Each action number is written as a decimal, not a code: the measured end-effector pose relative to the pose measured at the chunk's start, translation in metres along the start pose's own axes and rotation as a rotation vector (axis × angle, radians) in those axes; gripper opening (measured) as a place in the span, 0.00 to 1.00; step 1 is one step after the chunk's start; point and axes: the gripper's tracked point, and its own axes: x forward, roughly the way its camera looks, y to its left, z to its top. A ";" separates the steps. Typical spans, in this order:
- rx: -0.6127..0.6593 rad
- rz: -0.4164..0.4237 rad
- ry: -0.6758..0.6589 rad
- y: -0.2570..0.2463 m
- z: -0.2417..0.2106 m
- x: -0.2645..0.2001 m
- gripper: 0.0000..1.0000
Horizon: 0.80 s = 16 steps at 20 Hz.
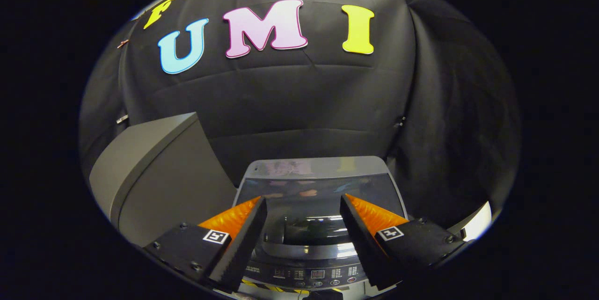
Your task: Put the clothes into the washing machine and then close the washing machine lid.
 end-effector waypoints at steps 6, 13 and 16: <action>-0.039 0.035 -0.199 0.039 0.091 -0.036 0.98; -0.034 0.137 -0.434 0.124 0.204 -0.097 0.98; -0.037 0.177 -0.485 0.146 0.225 -0.119 0.98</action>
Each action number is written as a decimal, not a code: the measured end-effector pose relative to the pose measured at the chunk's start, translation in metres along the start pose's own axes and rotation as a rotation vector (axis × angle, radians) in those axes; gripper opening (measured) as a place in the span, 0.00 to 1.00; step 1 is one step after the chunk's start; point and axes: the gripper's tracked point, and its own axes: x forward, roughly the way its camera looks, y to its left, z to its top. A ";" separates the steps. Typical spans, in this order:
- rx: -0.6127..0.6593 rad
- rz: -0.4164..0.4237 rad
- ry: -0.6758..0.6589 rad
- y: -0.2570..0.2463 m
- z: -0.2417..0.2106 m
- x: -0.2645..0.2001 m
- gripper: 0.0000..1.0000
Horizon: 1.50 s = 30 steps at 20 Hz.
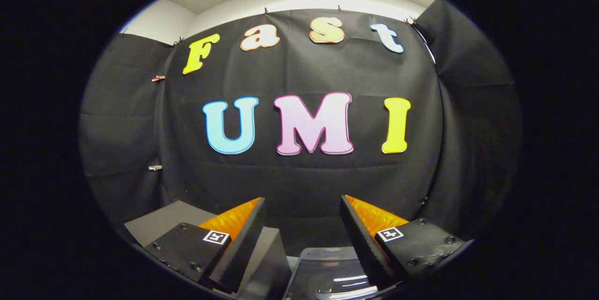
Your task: Put the clothes into the washing machine and then close the washing machine lid.
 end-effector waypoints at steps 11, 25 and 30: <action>-0.010 0.056 -0.032 0.030 0.015 -0.007 0.98; -0.023 0.031 -0.105 0.034 0.040 -0.011 0.98; -0.030 0.032 -0.116 0.036 0.040 -0.016 0.99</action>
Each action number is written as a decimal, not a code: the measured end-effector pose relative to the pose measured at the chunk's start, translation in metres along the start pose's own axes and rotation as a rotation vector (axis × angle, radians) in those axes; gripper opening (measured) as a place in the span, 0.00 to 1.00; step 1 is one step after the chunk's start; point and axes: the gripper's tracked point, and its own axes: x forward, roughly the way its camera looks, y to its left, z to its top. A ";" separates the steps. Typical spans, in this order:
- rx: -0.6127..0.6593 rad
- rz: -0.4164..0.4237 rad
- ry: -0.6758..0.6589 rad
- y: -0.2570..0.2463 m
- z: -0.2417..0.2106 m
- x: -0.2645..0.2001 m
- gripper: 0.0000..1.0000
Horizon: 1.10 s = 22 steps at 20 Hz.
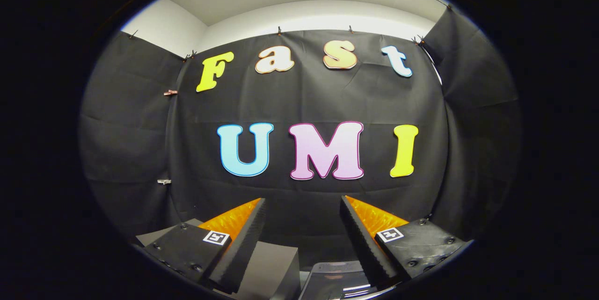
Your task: Put the clothes into the washing machine and then close the washing machine lid.
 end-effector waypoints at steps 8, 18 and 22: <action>0.002 0.021 0.004 0.009 0.003 0.004 0.98; 0.014 0.022 -0.006 0.005 0.005 0.007 0.98; 0.000 0.012 -0.011 0.003 0.006 0.004 0.99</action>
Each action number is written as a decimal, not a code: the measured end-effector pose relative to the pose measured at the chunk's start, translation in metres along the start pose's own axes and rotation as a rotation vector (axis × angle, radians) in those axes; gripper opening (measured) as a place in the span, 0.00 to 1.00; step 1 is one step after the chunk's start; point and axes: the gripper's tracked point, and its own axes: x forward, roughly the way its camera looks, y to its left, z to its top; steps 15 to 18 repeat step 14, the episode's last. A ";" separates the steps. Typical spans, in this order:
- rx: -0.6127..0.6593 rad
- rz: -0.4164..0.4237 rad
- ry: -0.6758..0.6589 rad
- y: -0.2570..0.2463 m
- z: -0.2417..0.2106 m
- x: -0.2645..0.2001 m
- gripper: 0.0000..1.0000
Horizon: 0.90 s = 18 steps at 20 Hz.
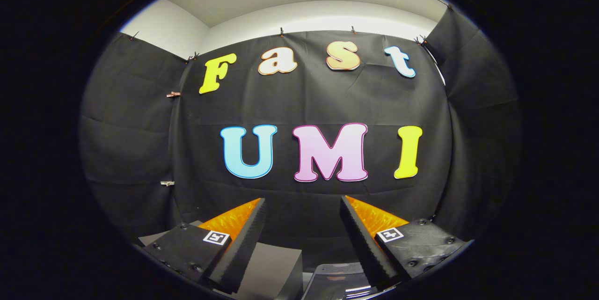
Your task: Put the clothes into the washing machine and then close the washing machine lid.
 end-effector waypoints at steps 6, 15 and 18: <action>-0.008 0.004 -0.003 0.004 0.001 -0.002 0.99; -0.015 0.015 -0.010 0.011 0.011 0.003 0.99; -0.015 0.015 -0.010 0.011 0.011 0.003 0.99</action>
